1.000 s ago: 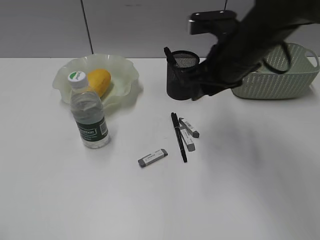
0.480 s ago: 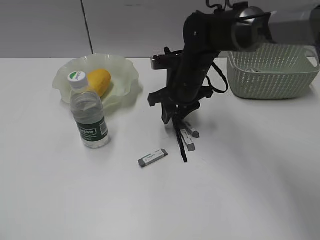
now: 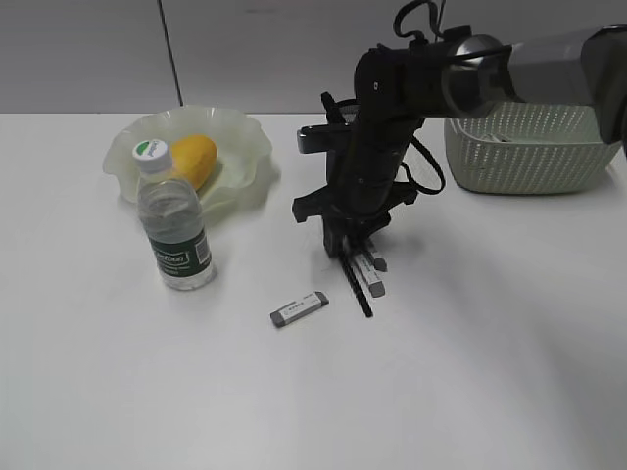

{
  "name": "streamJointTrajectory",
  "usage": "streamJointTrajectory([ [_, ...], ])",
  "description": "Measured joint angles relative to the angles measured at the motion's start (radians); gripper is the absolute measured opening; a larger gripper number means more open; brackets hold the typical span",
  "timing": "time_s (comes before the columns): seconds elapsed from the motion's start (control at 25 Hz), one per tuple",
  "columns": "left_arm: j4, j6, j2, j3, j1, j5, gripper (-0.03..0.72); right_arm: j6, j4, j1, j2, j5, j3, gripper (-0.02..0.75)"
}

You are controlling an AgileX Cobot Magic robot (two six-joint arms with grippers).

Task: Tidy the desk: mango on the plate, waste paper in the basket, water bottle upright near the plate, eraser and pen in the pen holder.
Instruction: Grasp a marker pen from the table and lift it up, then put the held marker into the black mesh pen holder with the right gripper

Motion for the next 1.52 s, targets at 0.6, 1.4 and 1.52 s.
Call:
streamJointTrajectory([
  [0.6, 0.0, 0.0, 0.0, 0.0, 0.0, 0.0, 0.235, 0.007, -0.19, 0.001, -0.428, -0.532, 0.189, 0.102],
  [1.4, 0.0, 0.0, 0.0, 0.0, 0.0, 0.0, 0.235, -0.143, -0.005, -0.078, -0.225, -1.74, 0.595, 0.174],
  [1.52, 0.0, 0.0, 0.0, 0.0, 0.0, 0.0, 0.235, -0.143, -0.004, -0.078, -0.223, -1.737, 0.592, 0.372],
])
